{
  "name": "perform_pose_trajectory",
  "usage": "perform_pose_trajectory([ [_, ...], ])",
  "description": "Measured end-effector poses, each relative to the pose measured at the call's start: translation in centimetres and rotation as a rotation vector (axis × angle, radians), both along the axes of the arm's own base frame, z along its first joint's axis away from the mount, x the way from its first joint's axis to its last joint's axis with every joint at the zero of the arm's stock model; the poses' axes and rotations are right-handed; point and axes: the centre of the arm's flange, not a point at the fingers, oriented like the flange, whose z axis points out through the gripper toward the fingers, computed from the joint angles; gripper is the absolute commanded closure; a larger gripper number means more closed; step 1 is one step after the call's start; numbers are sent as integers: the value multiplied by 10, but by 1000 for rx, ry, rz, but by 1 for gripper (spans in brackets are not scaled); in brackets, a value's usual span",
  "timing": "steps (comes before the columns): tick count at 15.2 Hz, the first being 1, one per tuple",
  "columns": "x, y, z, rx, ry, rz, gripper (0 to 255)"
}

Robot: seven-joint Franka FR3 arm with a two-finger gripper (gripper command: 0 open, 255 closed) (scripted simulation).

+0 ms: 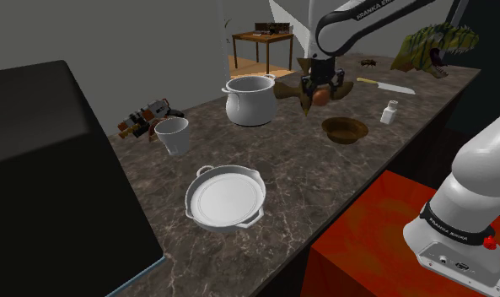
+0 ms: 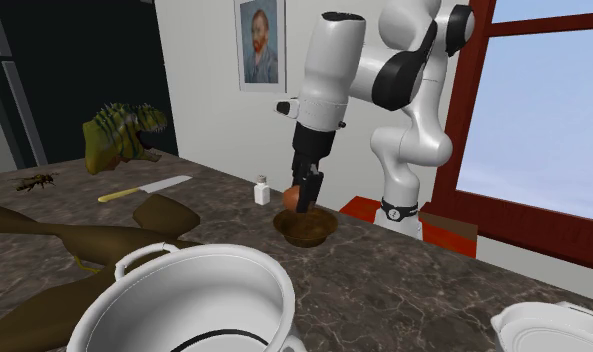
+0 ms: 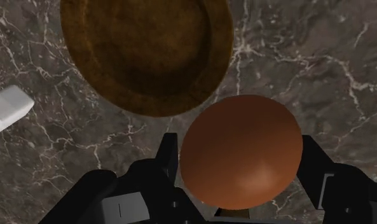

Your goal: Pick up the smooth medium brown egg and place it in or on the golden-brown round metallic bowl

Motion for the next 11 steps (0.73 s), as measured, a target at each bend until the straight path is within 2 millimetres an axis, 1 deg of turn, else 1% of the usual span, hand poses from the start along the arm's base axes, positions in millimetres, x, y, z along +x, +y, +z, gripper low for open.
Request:
perform_pose_trajectory([
  [2,-22,-10,0,0,0,0,255],
  [6,-75,-31,0,-1,0,-1,255],
  [7,-84,-36,-3,0,0,0,255],
  [9,-93,-38,-10,0,0,0,255],
  [11,-93,-38,-19,0,0,0,255],
])
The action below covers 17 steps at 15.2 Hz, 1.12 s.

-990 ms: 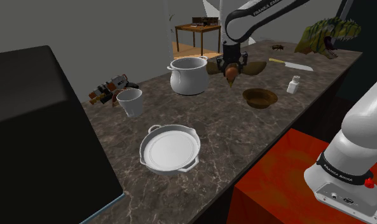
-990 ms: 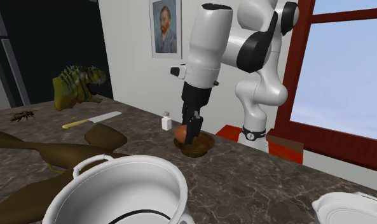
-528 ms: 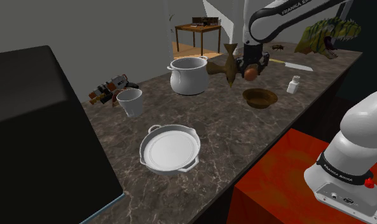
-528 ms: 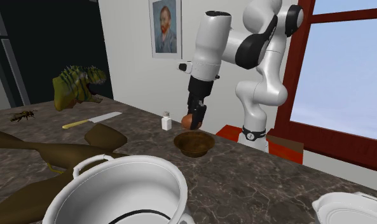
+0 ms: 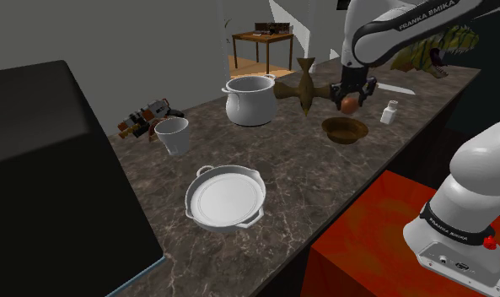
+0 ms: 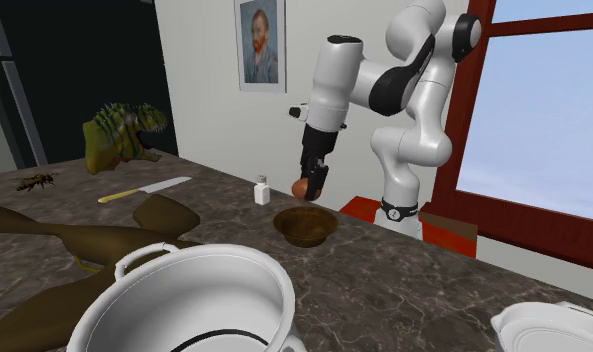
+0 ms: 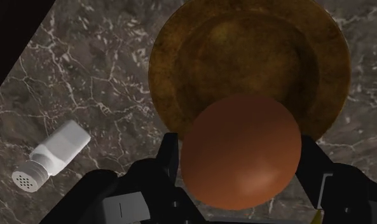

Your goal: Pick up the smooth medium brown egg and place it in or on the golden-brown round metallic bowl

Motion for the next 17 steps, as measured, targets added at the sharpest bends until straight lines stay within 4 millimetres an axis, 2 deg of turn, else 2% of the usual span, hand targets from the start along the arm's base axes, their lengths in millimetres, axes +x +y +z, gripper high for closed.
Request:
perform_pose_trajectory([
  [9,-1,1,-48,0,0,0,255],
  [16,-1,0,-54,0,0,0,255],
  [17,-1,0,-54,0,0,0,0],
])
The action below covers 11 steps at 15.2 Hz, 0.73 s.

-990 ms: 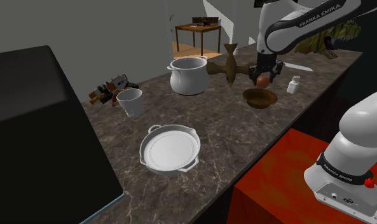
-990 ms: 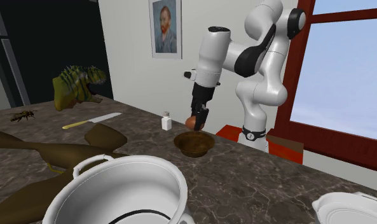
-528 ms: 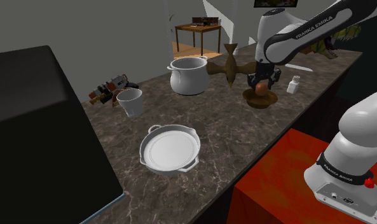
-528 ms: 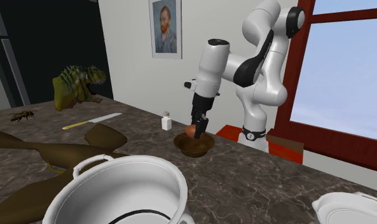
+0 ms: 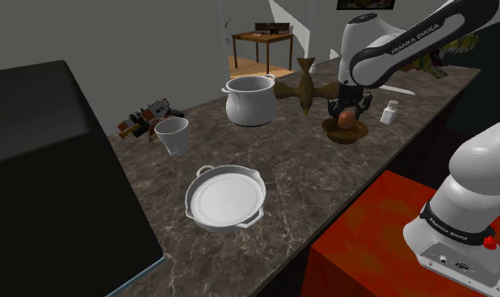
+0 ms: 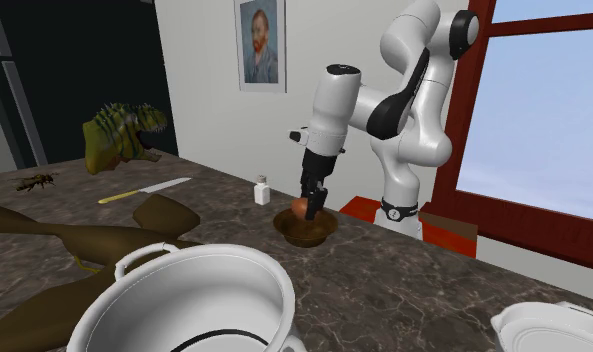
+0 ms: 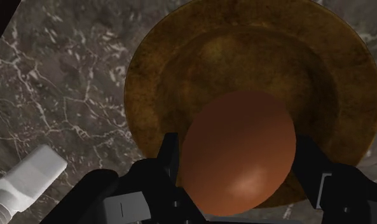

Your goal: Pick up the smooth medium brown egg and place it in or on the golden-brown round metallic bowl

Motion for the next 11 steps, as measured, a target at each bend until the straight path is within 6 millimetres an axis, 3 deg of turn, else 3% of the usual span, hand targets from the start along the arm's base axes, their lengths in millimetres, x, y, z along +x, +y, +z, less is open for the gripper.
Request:
perform_pose_trajectory([
  [6,0,0,0,0,0,0,0],
  [11,-1,11,44,-1,-2,0,0],
])
